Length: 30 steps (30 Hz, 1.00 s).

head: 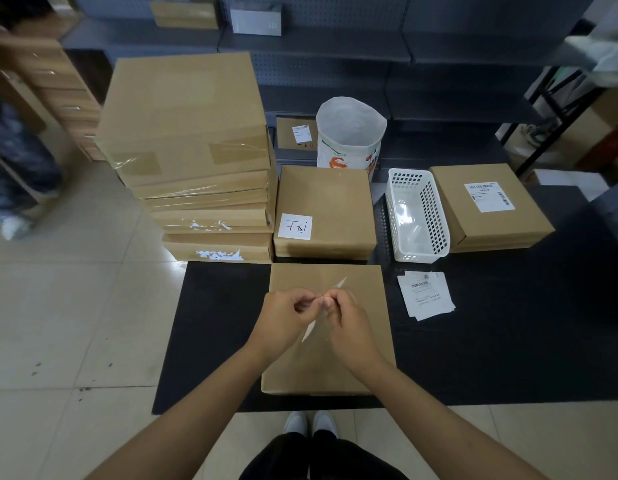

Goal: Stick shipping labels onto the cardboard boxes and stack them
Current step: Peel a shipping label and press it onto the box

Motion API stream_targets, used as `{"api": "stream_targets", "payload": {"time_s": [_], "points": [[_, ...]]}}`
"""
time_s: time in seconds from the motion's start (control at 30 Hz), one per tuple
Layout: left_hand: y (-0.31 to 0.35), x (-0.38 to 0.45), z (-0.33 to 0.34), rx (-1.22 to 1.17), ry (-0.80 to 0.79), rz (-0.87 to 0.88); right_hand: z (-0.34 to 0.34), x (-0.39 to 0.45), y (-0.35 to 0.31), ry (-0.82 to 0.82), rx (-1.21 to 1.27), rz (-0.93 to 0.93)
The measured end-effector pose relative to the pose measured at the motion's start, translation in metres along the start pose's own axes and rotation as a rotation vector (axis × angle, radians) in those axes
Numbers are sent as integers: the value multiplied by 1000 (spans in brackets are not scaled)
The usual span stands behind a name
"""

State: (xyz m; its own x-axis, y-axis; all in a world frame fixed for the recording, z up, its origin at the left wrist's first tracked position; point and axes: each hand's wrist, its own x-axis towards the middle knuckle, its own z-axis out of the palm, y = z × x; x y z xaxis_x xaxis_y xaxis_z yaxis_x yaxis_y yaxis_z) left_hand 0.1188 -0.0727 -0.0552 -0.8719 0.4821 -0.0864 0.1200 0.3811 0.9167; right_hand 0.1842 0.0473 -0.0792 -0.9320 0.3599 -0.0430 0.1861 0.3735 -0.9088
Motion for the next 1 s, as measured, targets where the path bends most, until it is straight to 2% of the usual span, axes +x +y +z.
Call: {"api": "stream_targets", "payload": {"time_s": [0.2,0.47,1.0], "points": [[-2,1,2,25,-1,-13,-2,-3,-3,-19,-31,-17],[-2,5,1,-104,-3,-62,-1,-2,-13,5,159,102],[0,3,2,-77,-26,-13,2,1,-1,19,207,170]]}}
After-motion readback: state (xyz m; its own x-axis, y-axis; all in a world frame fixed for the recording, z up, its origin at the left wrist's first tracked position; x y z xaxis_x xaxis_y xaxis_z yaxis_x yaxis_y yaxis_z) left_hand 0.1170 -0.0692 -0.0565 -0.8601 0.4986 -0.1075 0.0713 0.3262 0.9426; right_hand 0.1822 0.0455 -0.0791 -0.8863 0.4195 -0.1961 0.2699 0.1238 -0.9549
